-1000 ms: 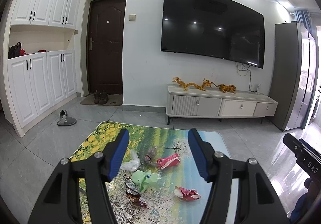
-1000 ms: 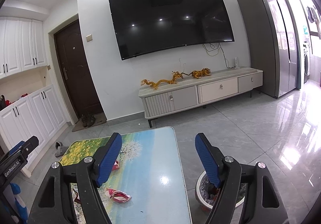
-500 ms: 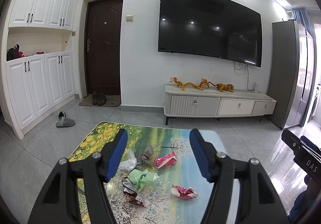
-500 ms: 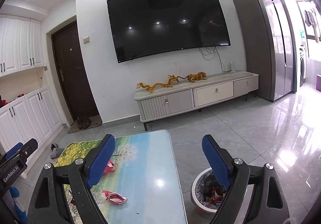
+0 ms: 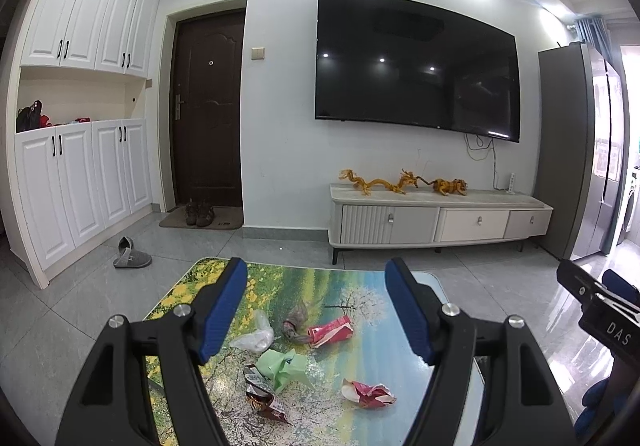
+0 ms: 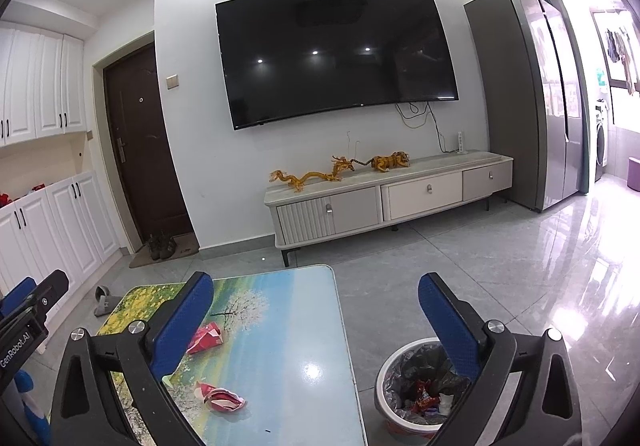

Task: Collect trash
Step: 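Move both tools back toward the remaining wrappers on the table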

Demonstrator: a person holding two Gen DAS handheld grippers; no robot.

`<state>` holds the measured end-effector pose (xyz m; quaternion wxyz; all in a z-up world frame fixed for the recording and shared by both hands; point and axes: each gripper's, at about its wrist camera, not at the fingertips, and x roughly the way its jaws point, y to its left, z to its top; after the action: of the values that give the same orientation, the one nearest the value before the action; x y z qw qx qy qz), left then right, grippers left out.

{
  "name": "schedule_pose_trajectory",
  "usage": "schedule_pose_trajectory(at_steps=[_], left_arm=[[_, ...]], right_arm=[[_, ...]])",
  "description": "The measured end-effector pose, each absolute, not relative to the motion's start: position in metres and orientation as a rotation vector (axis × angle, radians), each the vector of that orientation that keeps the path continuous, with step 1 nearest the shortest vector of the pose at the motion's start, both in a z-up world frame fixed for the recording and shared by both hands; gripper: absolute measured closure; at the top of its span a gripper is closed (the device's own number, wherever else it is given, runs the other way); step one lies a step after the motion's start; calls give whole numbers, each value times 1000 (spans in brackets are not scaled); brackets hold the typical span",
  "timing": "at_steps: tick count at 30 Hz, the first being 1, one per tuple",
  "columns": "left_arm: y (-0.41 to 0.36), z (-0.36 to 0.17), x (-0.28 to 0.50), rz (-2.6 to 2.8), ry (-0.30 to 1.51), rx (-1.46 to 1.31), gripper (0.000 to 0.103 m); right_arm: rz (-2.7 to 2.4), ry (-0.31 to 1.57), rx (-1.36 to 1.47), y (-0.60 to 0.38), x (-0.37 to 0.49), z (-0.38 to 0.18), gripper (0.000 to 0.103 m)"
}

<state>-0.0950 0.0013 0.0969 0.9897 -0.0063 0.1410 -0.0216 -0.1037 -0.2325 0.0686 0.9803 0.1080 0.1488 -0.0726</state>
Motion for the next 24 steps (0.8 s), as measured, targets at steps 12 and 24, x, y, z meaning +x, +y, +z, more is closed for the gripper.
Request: schedule_pose_trajectory(at_steps=[12,24], left_arm=[[1,89,-88,-66,312,-16,33],[-5,69,-68,-101,377,-15,32]], right_arm=[[-171,254,183,-233,-101,66,0],[-142,341,153,-231,-84,50,0]])
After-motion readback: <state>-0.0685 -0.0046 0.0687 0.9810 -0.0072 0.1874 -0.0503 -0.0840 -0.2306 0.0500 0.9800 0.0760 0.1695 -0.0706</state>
